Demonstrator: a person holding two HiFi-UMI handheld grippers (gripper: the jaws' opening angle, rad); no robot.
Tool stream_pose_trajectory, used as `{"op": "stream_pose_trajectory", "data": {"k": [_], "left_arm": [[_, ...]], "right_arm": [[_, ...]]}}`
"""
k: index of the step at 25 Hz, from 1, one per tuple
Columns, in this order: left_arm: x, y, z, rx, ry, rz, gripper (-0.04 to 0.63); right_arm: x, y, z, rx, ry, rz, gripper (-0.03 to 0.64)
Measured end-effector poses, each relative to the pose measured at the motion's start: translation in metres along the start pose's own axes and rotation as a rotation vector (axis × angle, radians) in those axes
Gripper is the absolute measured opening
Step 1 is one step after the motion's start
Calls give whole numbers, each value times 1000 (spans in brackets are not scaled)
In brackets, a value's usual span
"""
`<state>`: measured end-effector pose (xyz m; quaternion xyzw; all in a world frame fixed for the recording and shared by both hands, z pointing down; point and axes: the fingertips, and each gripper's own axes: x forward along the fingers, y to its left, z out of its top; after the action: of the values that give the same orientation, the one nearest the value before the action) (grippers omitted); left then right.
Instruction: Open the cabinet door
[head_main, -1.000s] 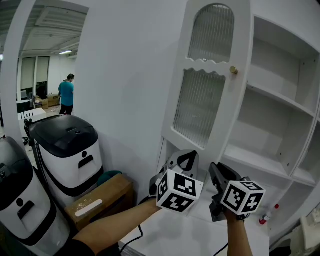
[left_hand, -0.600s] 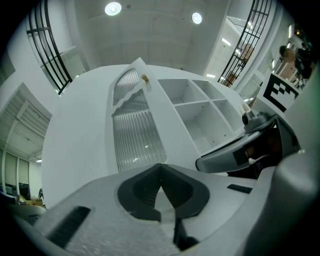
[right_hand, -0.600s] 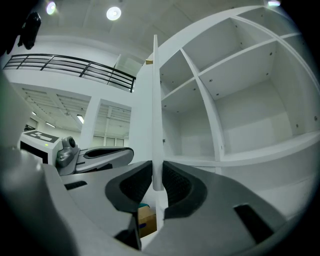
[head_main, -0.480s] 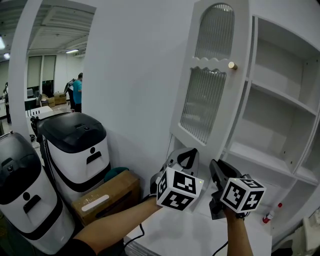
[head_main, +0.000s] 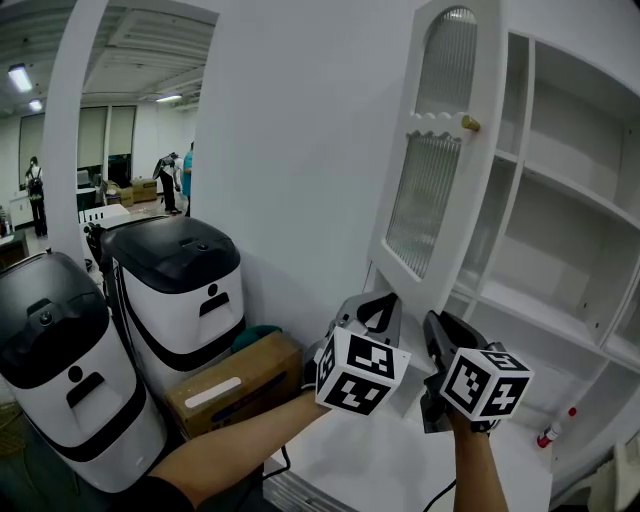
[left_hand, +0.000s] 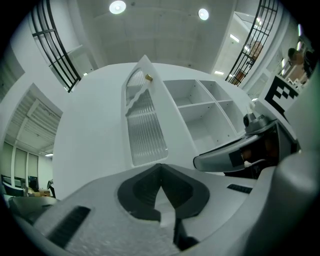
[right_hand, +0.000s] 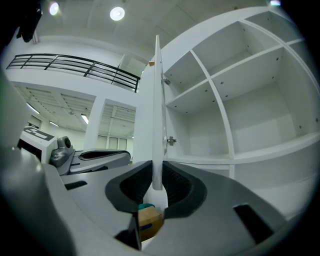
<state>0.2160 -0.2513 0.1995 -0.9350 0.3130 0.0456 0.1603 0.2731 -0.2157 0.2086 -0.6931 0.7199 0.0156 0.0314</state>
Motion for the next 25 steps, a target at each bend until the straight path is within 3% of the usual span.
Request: {"op": "stream_pose_trajectory", "data": {"k": [11, 25], "left_arm": [[-38, 27, 0, -67, 72, 65, 11], [-61, 54, 3, -50, 70, 100, 11]], "right_arm": [[7, 41, 0, -4, 6, 37, 69], [18, 80, -3, -7, 2, 62, 74]]}}
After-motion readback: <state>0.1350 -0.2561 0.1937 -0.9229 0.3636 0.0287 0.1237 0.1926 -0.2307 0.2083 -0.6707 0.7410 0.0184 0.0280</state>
